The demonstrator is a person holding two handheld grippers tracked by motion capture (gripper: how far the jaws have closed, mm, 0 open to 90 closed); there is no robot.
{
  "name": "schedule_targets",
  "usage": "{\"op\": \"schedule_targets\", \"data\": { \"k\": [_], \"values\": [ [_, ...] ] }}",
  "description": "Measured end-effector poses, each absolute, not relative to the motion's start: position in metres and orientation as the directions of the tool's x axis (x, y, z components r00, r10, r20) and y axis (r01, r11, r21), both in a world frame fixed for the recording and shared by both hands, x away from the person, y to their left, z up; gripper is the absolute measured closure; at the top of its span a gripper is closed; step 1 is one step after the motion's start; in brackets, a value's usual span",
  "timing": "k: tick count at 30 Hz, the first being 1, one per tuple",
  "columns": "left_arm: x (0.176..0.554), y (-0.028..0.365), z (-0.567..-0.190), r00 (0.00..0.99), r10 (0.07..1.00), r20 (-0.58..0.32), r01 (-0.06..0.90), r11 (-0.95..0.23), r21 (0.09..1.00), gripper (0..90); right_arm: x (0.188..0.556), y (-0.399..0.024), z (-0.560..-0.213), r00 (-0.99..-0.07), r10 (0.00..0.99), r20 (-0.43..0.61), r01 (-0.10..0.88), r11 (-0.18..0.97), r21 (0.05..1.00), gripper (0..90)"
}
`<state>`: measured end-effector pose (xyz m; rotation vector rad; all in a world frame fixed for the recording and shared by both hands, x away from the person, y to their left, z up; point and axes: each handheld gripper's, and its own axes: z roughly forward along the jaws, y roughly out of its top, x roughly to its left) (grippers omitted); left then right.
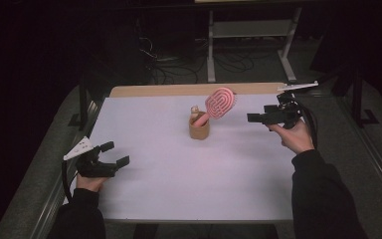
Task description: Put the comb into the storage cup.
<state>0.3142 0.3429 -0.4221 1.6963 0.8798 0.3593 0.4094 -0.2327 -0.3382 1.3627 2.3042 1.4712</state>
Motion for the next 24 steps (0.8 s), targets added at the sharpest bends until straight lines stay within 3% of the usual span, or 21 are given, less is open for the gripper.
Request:
{"op": "schedule_targets", "data": {
  "k": [24],
  "values": [
    [0.315, 0.342, -0.424, 0.674, 0.711, -0.201, 0.373, -0.092, 0.923, 0.0, 0.37, -0.251, -0.362, -0.611, 0.727, 0.313, 0.587, 0.151, 0.795, 0.0]
  ]
}}
